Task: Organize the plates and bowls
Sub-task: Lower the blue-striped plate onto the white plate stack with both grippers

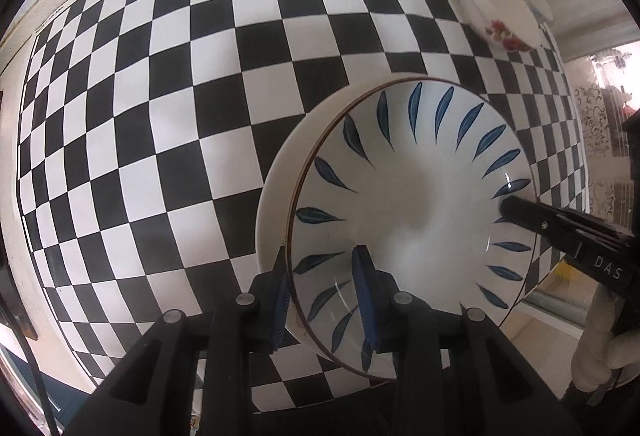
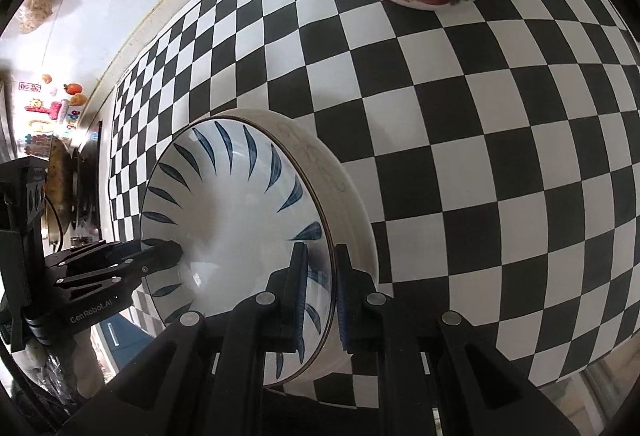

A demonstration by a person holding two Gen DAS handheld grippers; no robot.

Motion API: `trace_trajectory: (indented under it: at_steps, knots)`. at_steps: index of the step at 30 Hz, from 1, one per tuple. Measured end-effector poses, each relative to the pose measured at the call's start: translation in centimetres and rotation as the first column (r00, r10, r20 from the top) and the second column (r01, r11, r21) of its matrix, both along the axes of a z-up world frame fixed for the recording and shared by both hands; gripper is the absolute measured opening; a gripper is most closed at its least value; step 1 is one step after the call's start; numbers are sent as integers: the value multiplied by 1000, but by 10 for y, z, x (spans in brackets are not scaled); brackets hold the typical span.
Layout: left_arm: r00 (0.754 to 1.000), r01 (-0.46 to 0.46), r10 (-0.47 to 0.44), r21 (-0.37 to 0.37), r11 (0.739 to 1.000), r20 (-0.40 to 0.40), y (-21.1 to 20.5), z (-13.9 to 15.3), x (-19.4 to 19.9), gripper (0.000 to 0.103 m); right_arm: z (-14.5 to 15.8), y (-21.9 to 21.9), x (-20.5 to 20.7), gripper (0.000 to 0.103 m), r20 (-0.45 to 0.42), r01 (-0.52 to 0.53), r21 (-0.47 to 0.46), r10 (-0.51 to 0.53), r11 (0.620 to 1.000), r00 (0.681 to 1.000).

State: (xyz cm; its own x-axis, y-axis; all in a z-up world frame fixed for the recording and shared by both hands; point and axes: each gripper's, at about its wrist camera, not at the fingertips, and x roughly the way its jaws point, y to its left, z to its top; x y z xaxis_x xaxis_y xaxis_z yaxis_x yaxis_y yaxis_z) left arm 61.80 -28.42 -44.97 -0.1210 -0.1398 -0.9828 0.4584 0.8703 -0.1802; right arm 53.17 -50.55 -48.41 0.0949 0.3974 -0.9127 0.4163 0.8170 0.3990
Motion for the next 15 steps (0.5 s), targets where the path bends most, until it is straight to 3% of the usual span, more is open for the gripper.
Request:
trace_trajectory:
  at_steps: [15]
  knots:
    - [1000, -4, 5, 36, 999, -28, -6, -15, 0, 27, -10, 6, 7, 15, -16, -31, -6, 31, 1000, 999]
